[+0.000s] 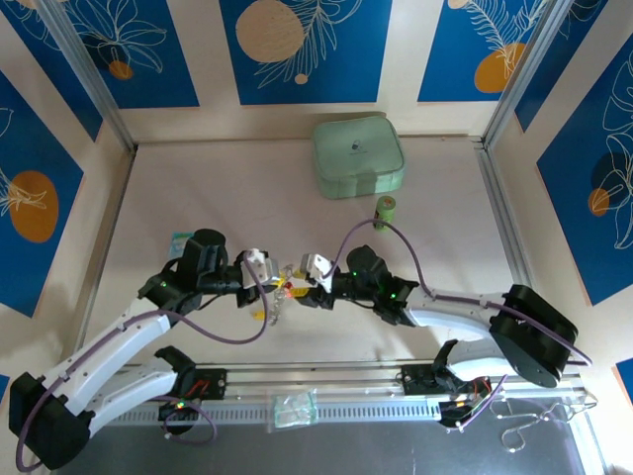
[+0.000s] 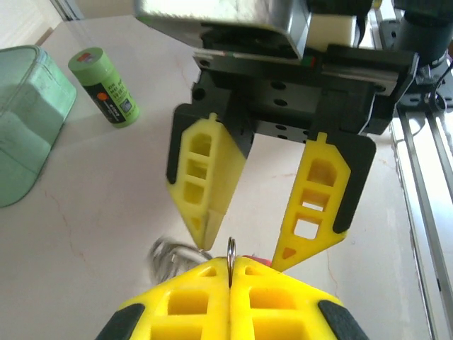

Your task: Put the keys on the keyring

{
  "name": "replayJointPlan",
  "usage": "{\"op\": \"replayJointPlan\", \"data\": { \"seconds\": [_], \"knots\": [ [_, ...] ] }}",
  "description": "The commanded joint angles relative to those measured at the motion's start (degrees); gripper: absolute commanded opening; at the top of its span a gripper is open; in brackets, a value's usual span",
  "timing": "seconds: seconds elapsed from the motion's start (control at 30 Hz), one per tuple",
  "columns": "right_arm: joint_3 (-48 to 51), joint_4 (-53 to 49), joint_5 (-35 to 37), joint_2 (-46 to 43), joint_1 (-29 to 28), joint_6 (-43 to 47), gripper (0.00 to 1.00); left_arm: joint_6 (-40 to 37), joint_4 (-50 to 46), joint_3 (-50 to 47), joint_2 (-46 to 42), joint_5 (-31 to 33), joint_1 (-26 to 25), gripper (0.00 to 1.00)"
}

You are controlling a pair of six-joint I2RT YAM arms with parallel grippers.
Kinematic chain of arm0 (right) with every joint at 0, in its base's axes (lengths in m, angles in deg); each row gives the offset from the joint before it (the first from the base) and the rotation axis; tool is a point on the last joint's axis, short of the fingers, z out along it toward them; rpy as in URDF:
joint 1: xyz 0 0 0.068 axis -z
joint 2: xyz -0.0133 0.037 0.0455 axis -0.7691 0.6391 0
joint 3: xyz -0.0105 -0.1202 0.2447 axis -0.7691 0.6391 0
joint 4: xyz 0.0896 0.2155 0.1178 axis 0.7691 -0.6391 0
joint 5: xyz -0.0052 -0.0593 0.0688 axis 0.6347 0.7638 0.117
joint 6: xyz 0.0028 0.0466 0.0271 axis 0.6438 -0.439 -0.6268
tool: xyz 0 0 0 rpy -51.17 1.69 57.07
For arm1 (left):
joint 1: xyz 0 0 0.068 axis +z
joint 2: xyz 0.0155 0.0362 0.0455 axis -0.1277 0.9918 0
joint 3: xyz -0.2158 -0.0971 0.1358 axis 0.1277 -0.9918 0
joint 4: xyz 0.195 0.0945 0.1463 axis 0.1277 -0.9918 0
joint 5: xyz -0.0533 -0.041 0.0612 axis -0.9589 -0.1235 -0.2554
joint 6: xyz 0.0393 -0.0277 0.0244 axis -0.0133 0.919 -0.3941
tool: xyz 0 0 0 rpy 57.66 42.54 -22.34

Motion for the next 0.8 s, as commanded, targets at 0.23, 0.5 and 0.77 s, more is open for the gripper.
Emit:
{"op": "replayJointPlan", "data": {
  "seconds": [0.23,0.5,0.77],
  "knots": [
    [1.79,2.33,-7.73,-2.35,1.67,-3.17,0.43,6.84,7.01,-2.51,-3.21,-4.05,0.23,0.0],
    [1.58,6.22,-9.87,0.99,1.7,-5.73,0.47,8.81,9.55,-3.24,-3.57,-5.17,0.23,0.0],
    [-0.22,9.71,-9.94,4.32,1.32,-6.48,0.49,8.94,9.11,-3.46,-4.1,-6.37,0.27,0.0]
  ]
}}
